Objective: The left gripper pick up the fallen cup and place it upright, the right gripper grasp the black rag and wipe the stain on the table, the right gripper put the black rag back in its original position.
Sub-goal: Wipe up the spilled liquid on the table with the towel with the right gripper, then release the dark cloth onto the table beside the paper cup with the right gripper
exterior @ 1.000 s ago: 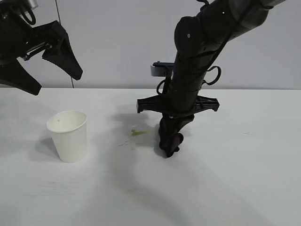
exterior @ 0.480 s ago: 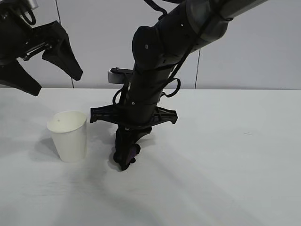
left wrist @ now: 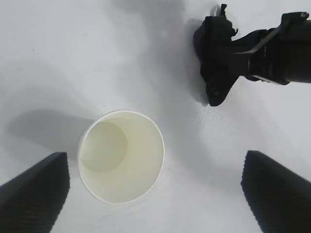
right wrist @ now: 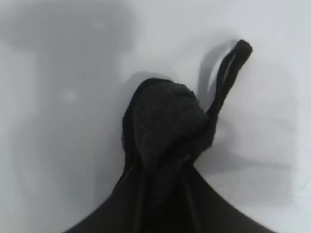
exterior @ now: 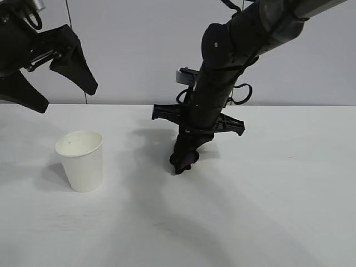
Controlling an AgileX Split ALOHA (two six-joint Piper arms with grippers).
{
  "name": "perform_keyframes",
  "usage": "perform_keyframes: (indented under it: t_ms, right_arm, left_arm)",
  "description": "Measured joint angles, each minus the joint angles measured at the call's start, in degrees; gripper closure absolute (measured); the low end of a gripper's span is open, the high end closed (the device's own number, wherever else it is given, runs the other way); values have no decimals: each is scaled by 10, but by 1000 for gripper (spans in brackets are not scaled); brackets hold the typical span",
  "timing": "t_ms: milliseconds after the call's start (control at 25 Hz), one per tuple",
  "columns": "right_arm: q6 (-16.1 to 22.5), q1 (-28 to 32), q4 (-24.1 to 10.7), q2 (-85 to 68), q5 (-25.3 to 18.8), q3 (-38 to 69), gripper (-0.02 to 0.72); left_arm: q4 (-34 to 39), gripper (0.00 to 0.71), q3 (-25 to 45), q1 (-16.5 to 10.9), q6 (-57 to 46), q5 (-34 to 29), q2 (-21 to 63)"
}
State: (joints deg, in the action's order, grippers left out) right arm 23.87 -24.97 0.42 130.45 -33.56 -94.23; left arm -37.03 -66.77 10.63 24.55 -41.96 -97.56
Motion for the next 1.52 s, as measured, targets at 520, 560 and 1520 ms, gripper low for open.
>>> perform_keyframes:
  t_ms: [520,560,1520]
  right_arm:
    - [-12,-104,-19,2,2,-1,609]
    - [-11,-105,-19,2,2,-1,609]
    - [-1,12,-74,-207,-72,205,549]
  left_arm:
    - [0,17,0,0,0,0,0]
    - [0,17,0,0,0,0,0]
    - [-1,17,0,0,0,-1,0]
